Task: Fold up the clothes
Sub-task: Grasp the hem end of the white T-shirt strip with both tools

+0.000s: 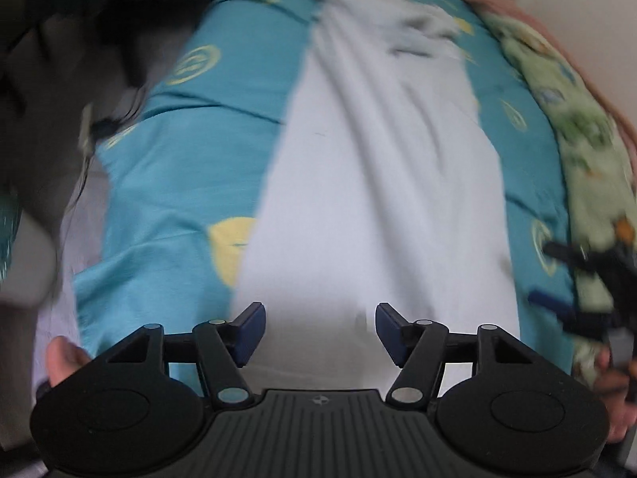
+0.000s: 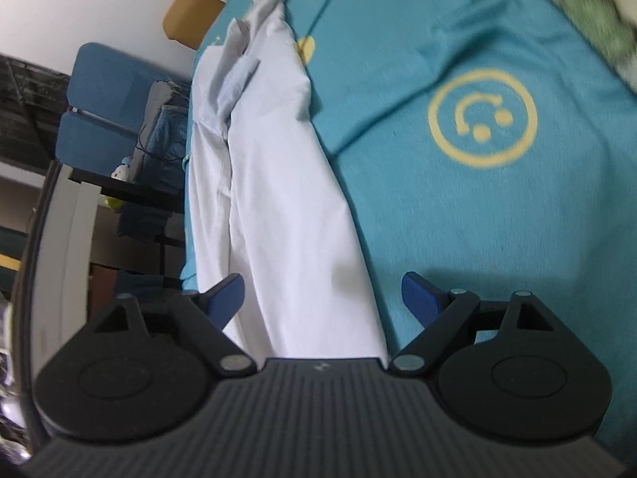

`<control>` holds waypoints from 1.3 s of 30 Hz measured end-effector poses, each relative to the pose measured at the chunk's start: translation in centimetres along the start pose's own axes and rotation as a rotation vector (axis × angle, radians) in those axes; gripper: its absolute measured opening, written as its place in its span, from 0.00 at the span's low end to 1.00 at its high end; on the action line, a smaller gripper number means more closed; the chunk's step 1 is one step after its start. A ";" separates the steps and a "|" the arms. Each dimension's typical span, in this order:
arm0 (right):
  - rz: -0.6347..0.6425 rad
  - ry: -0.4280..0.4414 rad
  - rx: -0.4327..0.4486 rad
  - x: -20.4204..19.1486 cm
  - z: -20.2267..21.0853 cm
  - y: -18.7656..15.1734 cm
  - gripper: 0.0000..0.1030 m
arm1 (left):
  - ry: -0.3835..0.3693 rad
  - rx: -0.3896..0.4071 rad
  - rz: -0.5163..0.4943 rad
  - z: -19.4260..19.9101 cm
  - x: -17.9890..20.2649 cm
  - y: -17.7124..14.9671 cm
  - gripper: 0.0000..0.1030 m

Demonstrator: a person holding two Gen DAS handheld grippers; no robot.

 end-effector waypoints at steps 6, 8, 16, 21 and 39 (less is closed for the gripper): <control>-0.049 -0.038 -0.040 0.6 -0.2 -0.8 0.72 | 0.012 0.007 0.087 -1.8 -1.9 1.7 0.62; -0.046 -0.070 -0.046 0.7 -0.2 -1.0 0.72 | 0.059 0.000 0.088 -2.6 -2.2 1.8 0.62; -0.035 -0.138 -0.076 0.9 -0.6 -1.9 0.71 | 0.100 -0.010 0.040 -3.7 -1.7 1.3 0.66; -0.025 -0.139 -0.130 0.4 -0.7 -3.4 0.59 | -0.053 -0.044 0.084 -2.9 -1.0 0.3 0.42; 0.027 -0.223 -0.077 0.3 0.0 -4.7 0.50 | 0.022 -0.056 0.067 -3.1 -0.8 -0.1 0.54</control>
Point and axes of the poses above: each gripper's, at about its wrist camera, not at the fingertips, and z roughly against the way its jaws point, x to its right, y to its top, the point moved 7 cm from there along -z, roughly the way its jaws point, and after that the axes turned 11 degrees about y, right-handed, at the moved point
